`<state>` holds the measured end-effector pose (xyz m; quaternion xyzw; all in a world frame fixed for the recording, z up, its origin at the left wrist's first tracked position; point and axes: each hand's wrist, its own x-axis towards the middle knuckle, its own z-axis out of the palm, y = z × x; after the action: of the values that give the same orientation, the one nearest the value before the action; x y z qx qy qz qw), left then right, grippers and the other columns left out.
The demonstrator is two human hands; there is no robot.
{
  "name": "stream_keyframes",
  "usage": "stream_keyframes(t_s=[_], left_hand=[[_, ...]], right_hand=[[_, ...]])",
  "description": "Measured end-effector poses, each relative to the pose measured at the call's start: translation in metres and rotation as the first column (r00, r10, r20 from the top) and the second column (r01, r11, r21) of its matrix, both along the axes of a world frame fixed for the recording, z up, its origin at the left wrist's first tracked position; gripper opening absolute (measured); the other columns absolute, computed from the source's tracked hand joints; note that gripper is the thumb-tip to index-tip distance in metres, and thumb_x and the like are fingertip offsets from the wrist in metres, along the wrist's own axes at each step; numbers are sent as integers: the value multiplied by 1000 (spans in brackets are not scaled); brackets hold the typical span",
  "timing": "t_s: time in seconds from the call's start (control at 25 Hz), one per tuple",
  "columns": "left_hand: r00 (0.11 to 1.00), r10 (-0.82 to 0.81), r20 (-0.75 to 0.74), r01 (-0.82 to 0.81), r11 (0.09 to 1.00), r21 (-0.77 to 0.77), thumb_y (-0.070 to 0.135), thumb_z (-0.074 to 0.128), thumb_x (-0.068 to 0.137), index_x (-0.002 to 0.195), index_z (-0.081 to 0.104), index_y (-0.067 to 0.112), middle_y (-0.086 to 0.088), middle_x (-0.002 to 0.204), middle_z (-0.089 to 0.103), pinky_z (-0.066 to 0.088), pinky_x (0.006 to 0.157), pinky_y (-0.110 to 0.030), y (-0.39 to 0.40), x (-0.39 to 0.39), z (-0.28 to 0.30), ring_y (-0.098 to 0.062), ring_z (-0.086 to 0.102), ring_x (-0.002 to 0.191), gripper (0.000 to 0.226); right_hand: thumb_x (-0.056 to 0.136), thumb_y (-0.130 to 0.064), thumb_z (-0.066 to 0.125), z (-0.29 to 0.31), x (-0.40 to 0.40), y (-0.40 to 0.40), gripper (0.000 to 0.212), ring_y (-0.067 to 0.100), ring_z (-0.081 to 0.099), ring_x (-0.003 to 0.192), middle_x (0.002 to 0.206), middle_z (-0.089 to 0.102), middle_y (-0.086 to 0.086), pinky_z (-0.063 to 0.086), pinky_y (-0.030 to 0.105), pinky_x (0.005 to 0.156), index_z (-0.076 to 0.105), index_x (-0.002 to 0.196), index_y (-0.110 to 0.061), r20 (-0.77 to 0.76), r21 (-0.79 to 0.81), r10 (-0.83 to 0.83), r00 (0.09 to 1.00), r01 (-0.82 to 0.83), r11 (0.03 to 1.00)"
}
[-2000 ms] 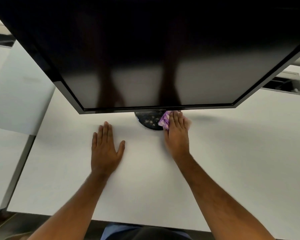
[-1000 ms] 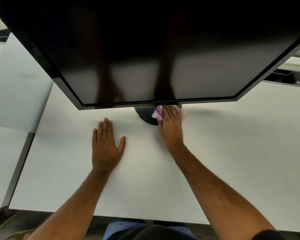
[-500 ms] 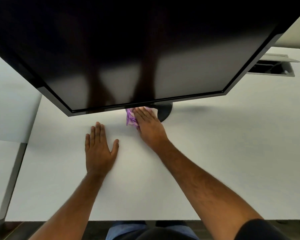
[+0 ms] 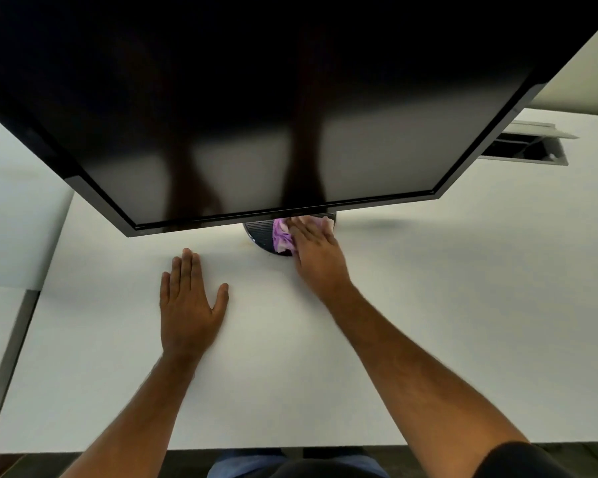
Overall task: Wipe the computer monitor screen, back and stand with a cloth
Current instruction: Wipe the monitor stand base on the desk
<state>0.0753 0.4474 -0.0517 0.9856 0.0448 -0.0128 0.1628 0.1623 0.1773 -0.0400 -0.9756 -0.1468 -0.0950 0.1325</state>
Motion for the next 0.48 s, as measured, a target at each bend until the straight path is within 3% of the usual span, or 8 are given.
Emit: stream_keyframes(t_s=[0.16, 0.28, 0.36, 0.48], left_hand=[[1000, 7, 3, -7, 1000, -2, 60, 32, 102, 168, 10, 12, -3, 176, 6, 7, 132, -44, -1, -1, 0, -18, -1, 163, 84], [1000, 4, 8, -4, 1000, 1, 60, 33, 102, 167, 11, 13, -3, 176, 7, 8, 132, -45, -1, -1, 1, -19, 0, 163, 83], [1000, 4, 12, -4, 1000, -8, 60, 33, 102, 167, 11, 13, -3, 176, 7, 8, 132, -45, -1, -1, 1, -19, 1, 163, 83], [1000, 3, 21, -4, 1000, 6, 57, 35, 102, 167, 14, 11, -4, 176, 9, 10, 132, -46, -2, -1, 0, -20, 3, 163, 83]], right_hand=[[95, -14, 53, -2, 3, -80, 50, 35, 47, 143, 143, 61, 11, 25, 53, 122, 56, 145, -10, -42, -55, -238, 970, 236, 970], [98, -12, 51, 2, 9, -70, 45, 41, 45, 142, 142, 60, 19, 27, 53, 122, 56, 142, -5, -108, 61, -353, 929, 360, 931], [98, -17, 44, 3, 4, -35, 48, 41, 47, 139, 144, 58, 20, 28, 53, 122, 56, 142, -4, -85, 145, -277, 957, 287, 947], [96, -20, 49, -6, -12, -5, 52, 33, 42, 145, 151, 53, 12, 26, 51, 124, 53, 147, -9, -40, 103, -67, 997, 71, 992]])
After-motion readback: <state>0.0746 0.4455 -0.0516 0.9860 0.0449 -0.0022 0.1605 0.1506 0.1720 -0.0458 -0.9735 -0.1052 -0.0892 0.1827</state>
